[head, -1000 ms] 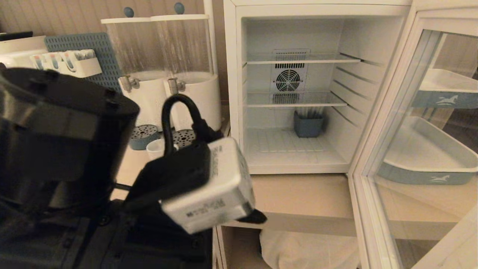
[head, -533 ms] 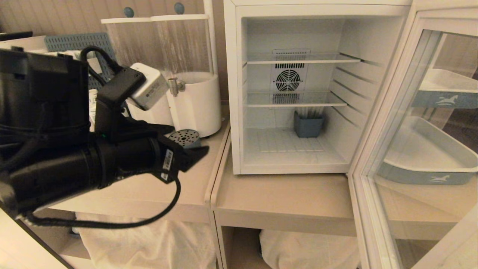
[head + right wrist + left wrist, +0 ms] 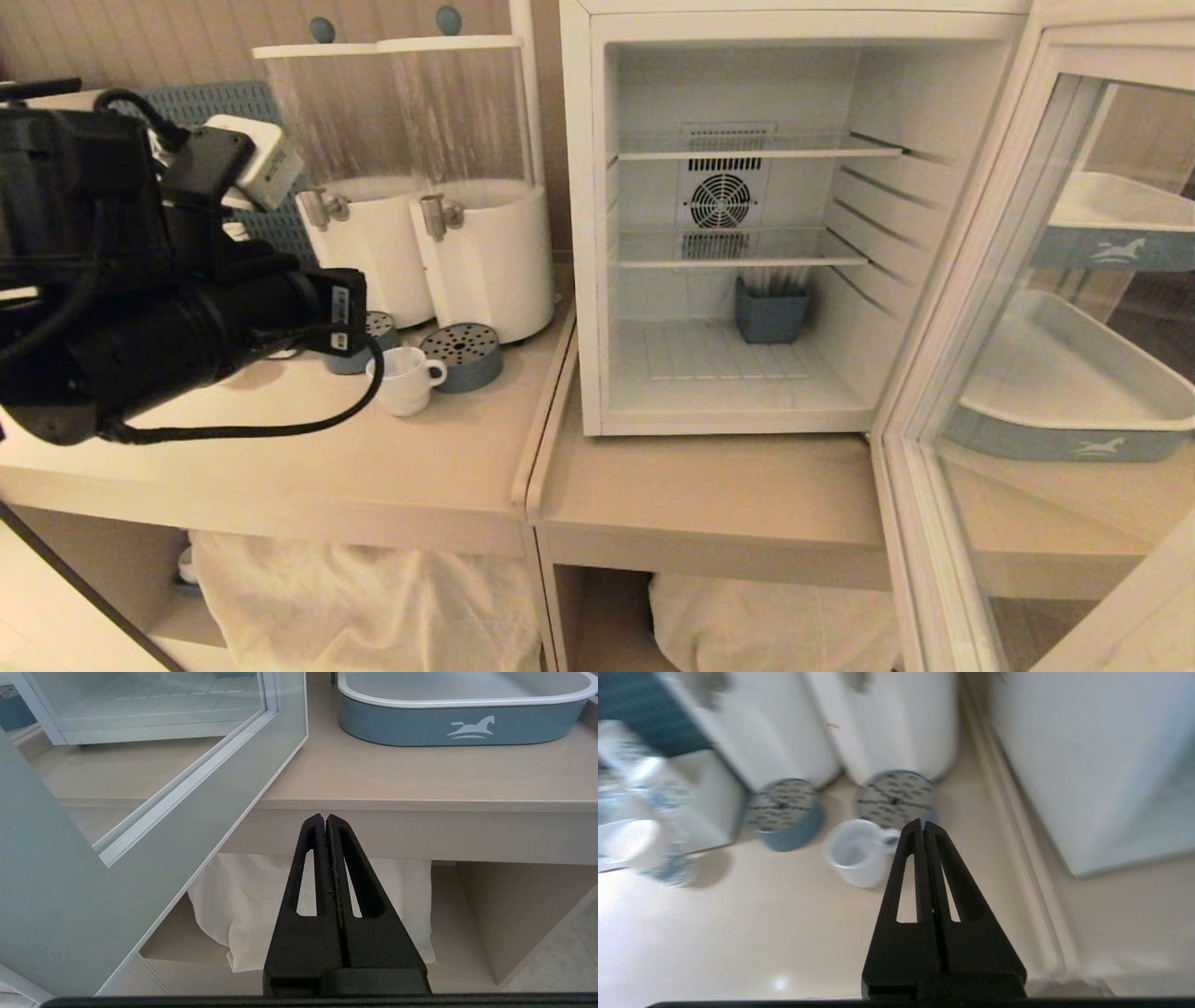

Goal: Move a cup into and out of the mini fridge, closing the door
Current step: Put the ceramic cup in the freezer

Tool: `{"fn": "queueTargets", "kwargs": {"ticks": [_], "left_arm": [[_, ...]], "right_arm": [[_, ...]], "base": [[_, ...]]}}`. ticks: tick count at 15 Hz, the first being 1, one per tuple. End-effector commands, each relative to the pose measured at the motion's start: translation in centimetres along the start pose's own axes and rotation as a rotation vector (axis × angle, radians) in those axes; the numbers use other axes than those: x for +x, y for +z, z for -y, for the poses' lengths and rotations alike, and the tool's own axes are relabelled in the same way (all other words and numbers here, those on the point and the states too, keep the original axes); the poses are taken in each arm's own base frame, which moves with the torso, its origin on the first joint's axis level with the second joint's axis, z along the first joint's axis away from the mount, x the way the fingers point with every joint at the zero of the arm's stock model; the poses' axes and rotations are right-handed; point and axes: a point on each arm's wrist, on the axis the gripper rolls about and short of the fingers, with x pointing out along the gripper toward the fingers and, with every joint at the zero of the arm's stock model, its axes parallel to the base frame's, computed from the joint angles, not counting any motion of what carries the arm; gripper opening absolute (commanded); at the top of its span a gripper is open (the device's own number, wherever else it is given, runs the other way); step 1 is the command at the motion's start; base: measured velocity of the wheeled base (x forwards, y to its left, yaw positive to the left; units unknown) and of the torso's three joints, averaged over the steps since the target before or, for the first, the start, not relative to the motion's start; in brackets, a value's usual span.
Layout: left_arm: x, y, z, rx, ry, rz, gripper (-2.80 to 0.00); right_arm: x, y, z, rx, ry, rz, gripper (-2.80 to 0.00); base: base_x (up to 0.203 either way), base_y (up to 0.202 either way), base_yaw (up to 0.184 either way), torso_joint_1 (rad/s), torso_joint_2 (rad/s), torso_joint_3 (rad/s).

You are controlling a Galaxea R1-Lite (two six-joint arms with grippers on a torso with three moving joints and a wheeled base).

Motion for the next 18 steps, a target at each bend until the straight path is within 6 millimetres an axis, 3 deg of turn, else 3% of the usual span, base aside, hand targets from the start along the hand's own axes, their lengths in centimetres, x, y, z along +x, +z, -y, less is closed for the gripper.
{"fn": "queueTargets", "kwargs": {"ticks": [1, 6, 9, 14, 18], "left_arm": [[-0.6, 0.4, -1.7, -0.018, 0.065, 0.021, -2.8], [-5.7, 1.1, -5.2, -0.076, 0.194, 0.115, -2.8], [-8.4, 0.2, -6.0, -0.098, 0.261, 0.128, -2.8], [-17.5, -2.5, -6.3, -0.157, 0.339, 0.164, -2.8], [-23.5, -5.7, -6.1, -0.24, 0.353, 0.145, -2.8]], "right_arm": [[0.0, 0.0, 0.0, 0.0, 0.001, -0.002, -2.8], [0.0, 0.0, 0.0, 0.0, 0.001, -0.001, -2.8], [0.0, 0.0, 0.0, 0.0, 0.001, -0.001, -2.8], [0.0, 0.0, 0.0, 0.001, 0.001, -0.001, -2.8], [0.0, 0.0, 0.0, 0.001, 0.001, -0.001, -2.8]], "base": [[0.0, 0.0, 0.0, 0.0, 0.0, 0.0], [0.0, 0.0, 0.0, 0.0, 0.0, 0.0], [0.0, 0.0, 0.0, 0.0, 0.0, 0.0], [0.0, 0.0, 0.0, 0.0, 0.0, 0.0], [0.0, 0.0, 0.0, 0.0, 0.0, 0.0]]}}
